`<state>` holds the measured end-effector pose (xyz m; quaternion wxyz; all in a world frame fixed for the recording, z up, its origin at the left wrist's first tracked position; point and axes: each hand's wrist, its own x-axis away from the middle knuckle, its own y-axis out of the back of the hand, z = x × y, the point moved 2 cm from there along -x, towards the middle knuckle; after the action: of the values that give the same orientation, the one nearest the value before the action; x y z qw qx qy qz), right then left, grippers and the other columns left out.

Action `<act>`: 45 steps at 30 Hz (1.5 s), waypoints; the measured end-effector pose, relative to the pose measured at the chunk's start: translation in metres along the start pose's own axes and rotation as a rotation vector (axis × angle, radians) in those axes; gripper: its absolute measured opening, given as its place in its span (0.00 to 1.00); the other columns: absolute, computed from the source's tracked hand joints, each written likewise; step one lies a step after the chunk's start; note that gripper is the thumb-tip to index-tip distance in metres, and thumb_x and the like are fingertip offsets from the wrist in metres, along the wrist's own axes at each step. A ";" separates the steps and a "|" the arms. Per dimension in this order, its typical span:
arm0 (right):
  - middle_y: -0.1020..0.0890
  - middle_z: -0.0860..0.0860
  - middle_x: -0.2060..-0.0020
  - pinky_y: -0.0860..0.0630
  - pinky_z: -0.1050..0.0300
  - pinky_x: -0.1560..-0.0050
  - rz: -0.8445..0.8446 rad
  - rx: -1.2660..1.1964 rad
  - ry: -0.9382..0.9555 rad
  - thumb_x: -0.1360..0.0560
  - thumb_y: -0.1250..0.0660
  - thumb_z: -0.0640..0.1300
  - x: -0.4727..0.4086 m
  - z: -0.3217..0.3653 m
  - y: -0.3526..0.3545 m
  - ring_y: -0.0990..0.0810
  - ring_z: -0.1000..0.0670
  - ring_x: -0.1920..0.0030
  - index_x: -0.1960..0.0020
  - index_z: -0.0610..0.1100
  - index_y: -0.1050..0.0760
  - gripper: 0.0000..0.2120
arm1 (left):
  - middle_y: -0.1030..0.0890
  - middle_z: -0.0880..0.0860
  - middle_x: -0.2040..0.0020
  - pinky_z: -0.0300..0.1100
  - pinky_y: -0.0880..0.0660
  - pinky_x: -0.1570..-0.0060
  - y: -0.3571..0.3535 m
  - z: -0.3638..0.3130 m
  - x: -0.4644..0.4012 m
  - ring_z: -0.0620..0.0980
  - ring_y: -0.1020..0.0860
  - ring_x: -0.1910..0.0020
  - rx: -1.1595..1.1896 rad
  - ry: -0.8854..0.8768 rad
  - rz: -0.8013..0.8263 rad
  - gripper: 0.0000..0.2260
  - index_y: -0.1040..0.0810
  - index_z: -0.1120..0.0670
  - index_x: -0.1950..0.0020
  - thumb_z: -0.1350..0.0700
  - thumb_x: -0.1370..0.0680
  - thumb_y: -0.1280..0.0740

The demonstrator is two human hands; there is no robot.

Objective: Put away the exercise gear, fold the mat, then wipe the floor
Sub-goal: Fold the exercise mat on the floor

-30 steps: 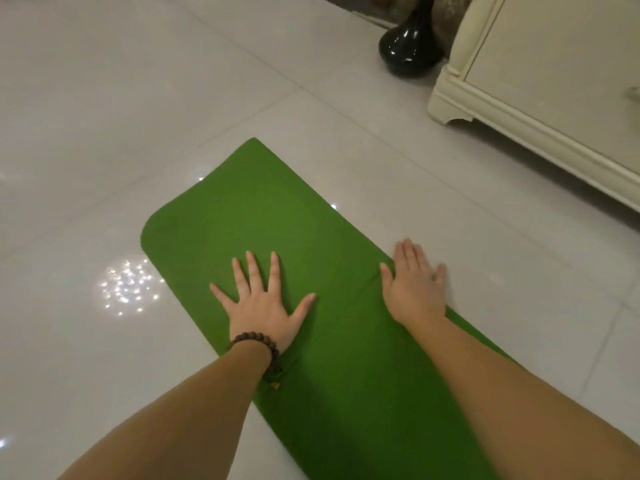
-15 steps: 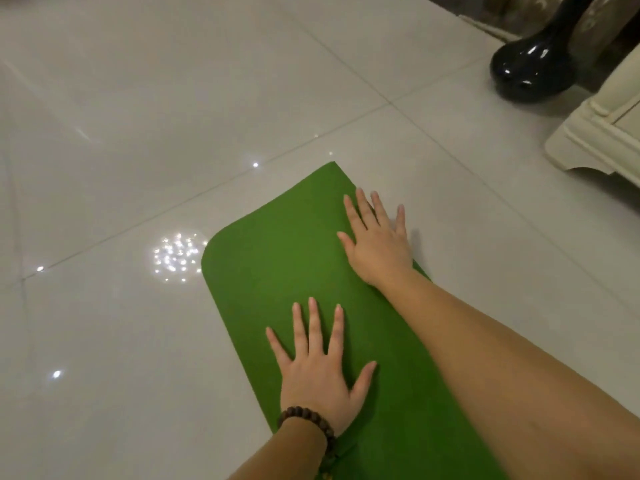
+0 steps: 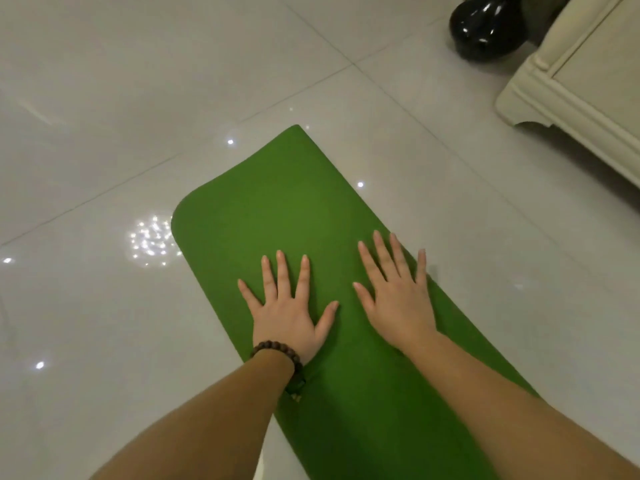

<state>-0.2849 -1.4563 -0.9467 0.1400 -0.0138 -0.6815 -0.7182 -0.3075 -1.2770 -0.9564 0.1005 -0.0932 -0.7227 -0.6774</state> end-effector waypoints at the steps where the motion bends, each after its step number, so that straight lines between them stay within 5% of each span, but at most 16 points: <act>1: 0.55 0.48 0.23 0.53 0.31 0.29 -0.007 0.002 -0.052 0.21 0.57 0.64 0.040 -0.008 -0.010 0.59 0.45 0.23 0.22 0.53 0.57 0.31 | 0.64 0.56 0.22 0.70 0.62 0.32 0.000 -0.001 0.001 0.59 0.66 0.24 -0.002 0.000 -0.001 0.38 0.65 0.44 0.23 0.27 0.28 0.64; 6: 0.47 0.46 0.23 0.49 0.30 0.31 0.088 -0.024 -0.302 0.22 0.57 0.68 0.179 -0.020 -0.045 0.50 0.43 0.23 0.23 0.55 0.50 0.32 | 0.62 0.56 0.22 0.71 0.59 0.32 -0.004 0.000 0.001 0.60 0.63 0.24 -0.040 -0.024 -0.022 0.38 0.65 0.45 0.22 0.27 0.27 0.65; 11: 0.68 0.50 0.26 0.64 0.34 0.29 0.180 -0.084 -0.266 0.24 0.65 0.68 0.179 -0.029 -0.036 0.69 0.47 0.26 0.26 0.60 0.70 0.31 | 0.60 0.54 0.21 0.67 0.56 0.29 -0.007 -0.024 0.042 0.58 0.61 0.23 0.013 -0.082 0.038 0.34 0.60 0.47 0.21 0.32 0.23 0.60; 22: 0.68 0.49 0.26 0.63 0.39 0.26 0.194 -0.146 -0.402 0.21 0.56 0.61 0.375 -0.103 0.000 0.69 0.47 0.26 0.25 0.57 0.63 0.29 | 0.53 0.54 0.20 0.57 0.55 0.25 -0.026 -0.150 0.217 0.54 0.57 0.22 -0.014 -0.398 0.125 0.28 0.54 0.49 0.21 0.41 0.18 0.53; 28: 0.67 0.46 0.26 0.61 0.36 0.27 0.152 -0.107 -0.561 0.20 0.54 0.60 0.460 -0.156 -0.024 0.68 0.45 0.26 0.23 0.54 0.61 0.29 | 0.43 0.55 0.22 0.54 0.44 0.27 -0.026 -0.182 0.259 0.55 0.44 0.24 -0.097 -0.453 0.066 0.28 0.52 0.50 0.21 0.42 0.19 0.50; 33: 0.58 0.44 0.23 0.55 0.36 0.26 0.060 -0.223 -0.736 0.19 0.53 0.56 0.491 -0.142 -0.007 0.62 0.43 0.24 0.22 0.48 0.55 0.29 | 0.40 0.55 0.24 0.54 0.40 0.28 0.013 -0.159 0.304 0.54 0.41 0.25 -0.137 -0.394 0.012 0.28 0.49 0.51 0.22 0.41 0.19 0.51; 41: 0.62 0.46 0.24 0.60 0.36 0.27 0.023 -0.187 -0.406 0.20 0.54 0.59 0.469 -0.052 0.036 0.66 0.45 0.25 0.23 0.53 0.57 0.28 | 0.40 0.55 0.24 0.54 0.41 0.28 0.053 -0.083 0.293 0.54 0.41 0.25 -0.214 -0.375 -0.057 0.29 0.47 0.52 0.22 0.39 0.19 0.51; 45: 0.64 0.46 0.24 0.60 0.37 0.26 0.028 -0.104 -0.417 0.20 0.54 0.59 0.439 -0.042 0.040 0.68 0.45 0.25 0.23 0.53 0.60 0.29 | 0.44 0.57 0.22 0.55 0.44 0.27 0.038 -0.040 0.235 0.56 0.45 0.24 -0.209 -0.332 -0.050 0.31 0.49 0.52 0.21 0.38 0.20 0.50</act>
<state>-0.6903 -1.5791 -0.8185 0.0050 -0.1788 -0.6575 -0.7319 -0.5230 -1.3151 -0.8539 -0.0472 -0.1954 -0.6572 -0.7264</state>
